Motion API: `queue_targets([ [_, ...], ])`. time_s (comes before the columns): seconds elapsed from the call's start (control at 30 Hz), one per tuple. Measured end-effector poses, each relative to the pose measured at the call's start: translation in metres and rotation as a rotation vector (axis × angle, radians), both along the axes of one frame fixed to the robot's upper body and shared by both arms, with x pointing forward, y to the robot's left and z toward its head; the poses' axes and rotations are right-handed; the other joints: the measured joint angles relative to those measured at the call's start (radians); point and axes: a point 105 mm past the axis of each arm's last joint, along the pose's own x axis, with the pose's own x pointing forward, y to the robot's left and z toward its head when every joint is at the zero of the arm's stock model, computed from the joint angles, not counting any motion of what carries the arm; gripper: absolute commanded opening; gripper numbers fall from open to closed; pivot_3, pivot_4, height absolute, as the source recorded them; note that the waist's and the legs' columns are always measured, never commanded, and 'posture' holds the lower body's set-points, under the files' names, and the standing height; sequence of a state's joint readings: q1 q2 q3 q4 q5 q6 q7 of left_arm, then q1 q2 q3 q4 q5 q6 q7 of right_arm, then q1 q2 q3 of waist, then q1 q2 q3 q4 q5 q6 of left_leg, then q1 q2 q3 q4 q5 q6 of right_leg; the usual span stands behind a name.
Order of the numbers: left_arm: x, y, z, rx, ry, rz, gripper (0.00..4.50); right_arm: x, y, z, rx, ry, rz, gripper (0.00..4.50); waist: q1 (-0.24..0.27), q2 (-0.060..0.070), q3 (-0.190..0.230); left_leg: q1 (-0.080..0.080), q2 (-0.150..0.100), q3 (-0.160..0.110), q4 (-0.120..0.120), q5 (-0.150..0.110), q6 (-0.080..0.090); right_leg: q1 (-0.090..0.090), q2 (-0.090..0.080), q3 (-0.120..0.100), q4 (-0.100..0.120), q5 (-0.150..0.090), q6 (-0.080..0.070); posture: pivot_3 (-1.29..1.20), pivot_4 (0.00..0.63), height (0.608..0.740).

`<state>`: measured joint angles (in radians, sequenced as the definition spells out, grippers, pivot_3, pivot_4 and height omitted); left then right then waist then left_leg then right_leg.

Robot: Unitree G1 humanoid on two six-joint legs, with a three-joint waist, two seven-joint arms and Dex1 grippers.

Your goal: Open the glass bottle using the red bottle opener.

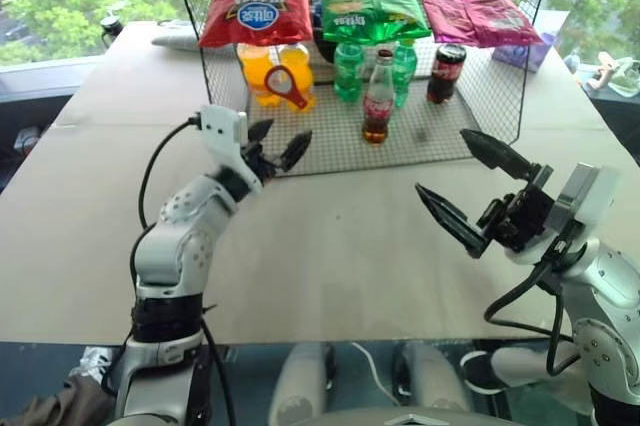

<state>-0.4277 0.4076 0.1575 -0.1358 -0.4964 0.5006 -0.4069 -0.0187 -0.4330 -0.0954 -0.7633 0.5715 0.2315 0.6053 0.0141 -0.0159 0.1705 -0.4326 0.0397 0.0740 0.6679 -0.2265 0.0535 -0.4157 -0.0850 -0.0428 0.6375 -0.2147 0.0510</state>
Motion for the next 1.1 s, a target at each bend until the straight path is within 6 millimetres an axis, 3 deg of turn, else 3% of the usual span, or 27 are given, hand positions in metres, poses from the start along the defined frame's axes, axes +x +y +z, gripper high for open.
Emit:
queue_targets([
  [0.5, 0.033, 0.009, -0.001, -0.044, 0.037, 0.129, 4.41, -0.003, 0.007, -0.005, -0.007, 0.018, 0.014, 4.50, 0.000, -0.001, 0.000, 0.000, 0.000, 0.000, 0.001, 0.000, 0.000, 0.001, 0.000, 0.000, 0.000, 0.002, 0.003, 0.00, 0.150, 0.740],
  [0.87, 0.060, 0.004, 0.014, -0.020, -0.035, 0.149, 4.41, -0.002, 0.005, -0.008, -0.019, 0.033, -0.022, 4.50, 0.001, -0.001, 0.000, 0.000, -0.001, 0.000, 0.001, 0.000, 0.000, 0.001, 0.000, -0.001, 0.000, 0.003, 0.004, 0.00, 0.150, 0.740],
  [1.1, 0.066, 0.000, 0.011, -0.023, -0.053, 0.104, 1.66, 0.000, 0.004, -0.009, -0.027, 0.046, -0.041, 4.50, 0.000, -0.001, 0.000, 0.000, 0.000, 0.000, 0.001, 0.000, 0.000, 0.001, 0.001, -0.001, 0.000, 0.003, 0.004, 0.00, 0.150, 0.740],
])
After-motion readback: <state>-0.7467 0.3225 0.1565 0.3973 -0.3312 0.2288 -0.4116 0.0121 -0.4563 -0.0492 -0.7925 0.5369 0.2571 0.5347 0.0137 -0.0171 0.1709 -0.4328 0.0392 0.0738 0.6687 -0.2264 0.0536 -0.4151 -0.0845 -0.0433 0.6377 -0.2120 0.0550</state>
